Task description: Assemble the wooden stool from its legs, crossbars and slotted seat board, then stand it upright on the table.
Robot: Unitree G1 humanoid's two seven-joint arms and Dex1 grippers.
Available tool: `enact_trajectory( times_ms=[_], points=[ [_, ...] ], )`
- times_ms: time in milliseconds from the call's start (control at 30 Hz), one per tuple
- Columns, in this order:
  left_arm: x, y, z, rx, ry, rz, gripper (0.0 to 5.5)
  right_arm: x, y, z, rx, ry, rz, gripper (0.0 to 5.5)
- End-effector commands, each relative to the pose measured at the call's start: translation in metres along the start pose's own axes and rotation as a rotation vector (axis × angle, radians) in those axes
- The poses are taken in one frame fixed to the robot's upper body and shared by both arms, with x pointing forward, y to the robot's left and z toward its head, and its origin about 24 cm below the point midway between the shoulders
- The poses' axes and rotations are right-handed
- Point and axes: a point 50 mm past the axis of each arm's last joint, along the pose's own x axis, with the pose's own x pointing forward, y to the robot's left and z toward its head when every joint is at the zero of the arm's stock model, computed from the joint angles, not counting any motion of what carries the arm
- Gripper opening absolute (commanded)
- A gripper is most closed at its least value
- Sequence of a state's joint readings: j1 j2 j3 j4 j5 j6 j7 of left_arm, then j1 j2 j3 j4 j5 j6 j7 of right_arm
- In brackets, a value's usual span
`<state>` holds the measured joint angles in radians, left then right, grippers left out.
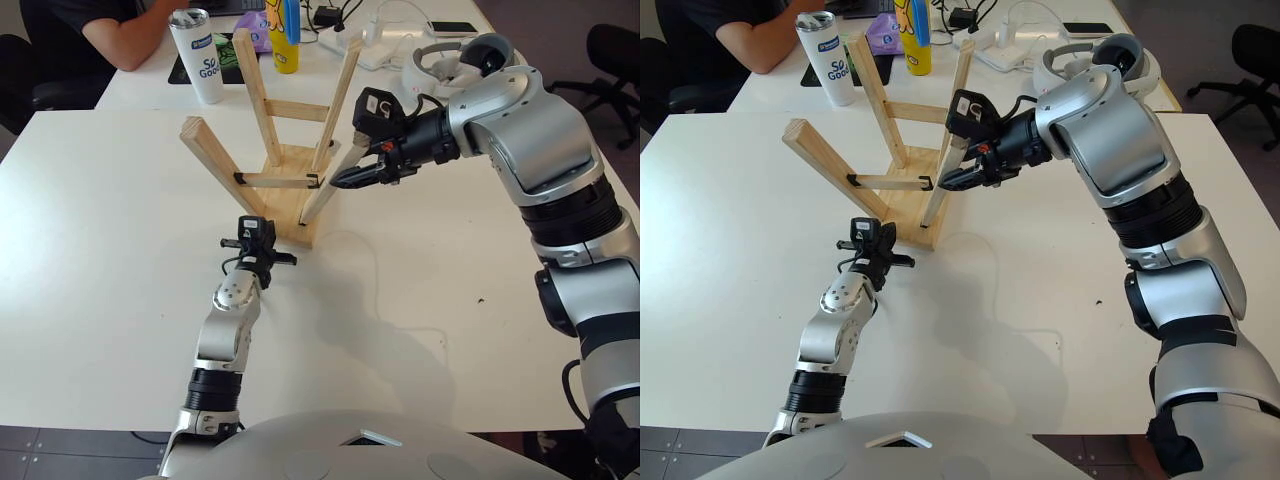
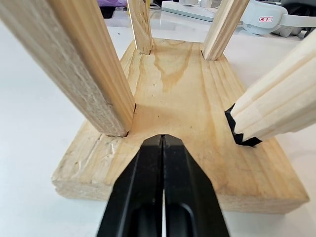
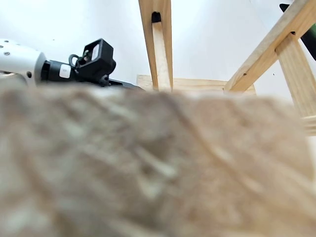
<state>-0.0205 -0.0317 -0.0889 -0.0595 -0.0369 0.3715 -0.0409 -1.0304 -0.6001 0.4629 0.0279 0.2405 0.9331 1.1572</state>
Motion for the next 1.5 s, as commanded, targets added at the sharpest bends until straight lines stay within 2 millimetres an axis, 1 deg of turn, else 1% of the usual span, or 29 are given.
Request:
enact_trajectory(
  times_ms=[33,133,200,467,733,900,1000,1067,1133,1267,1433,1500],
  points=[
    [-0.003,0.002,-0.023,-0.007,0.126,0.007,0.00,0.017,0.005,-0.003,0.046,0.042,0.092,2.05],
    [-0.003,0.003,-0.023,-0.009,0.127,0.005,0.00,0.021,0.002,-0.010,0.076,0.086,0.089,2.05],
    [-0.002,0.002,-0.023,-0.010,0.127,0.003,0.00,0.022,0.001,-0.010,0.075,0.102,0.091,2.05],
    [0.000,0.000,-0.024,-0.014,0.127,-0.001,0.00,0.032,0.003,0.010,0.002,0.117,0.126,2.05],
    [0.003,-0.003,-0.023,-0.012,0.121,-0.011,0.00,0.038,-0.001,0.016,-0.022,0.149,0.108,2.05],
    [0.002,-0.003,-0.023,-0.015,0.120,-0.008,0.00,0.045,-0.004,0.027,-0.002,0.141,0.115,2.05],
    [0.002,-0.002,-0.024,-0.013,0.123,-0.011,0.00,0.049,-0.006,0.031,-0.088,0.165,0.102,2.05],
    [0.003,-0.002,-0.023,-0.011,0.123,-0.016,0.00,0.051,-0.005,0.028,-0.214,0.204,0.099,2.05],
    [0.004,-0.002,-0.023,-0.009,0.123,-0.018,0.00,0.054,-0.004,0.025,-0.209,0.209,0.124,2.05],
    [0.004,-0.001,-0.022,-0.005,0.124,-0.023,0.00,0.059,-0.005,0.026,-0.053,0.171,0.160,2.05],
    [0.005,-0.002,-0.022,-0.002,0.126,-0.029,0.00,0.063,-0.009,0.023,-0.003,0.184,0.145,2.05],
    [0.006,-0.003,-0.021,0.000,0.124,-0.037,0.00,0.064,-0.010,0.017,-0.027,0.204,0.147,2.05]
  ],
)
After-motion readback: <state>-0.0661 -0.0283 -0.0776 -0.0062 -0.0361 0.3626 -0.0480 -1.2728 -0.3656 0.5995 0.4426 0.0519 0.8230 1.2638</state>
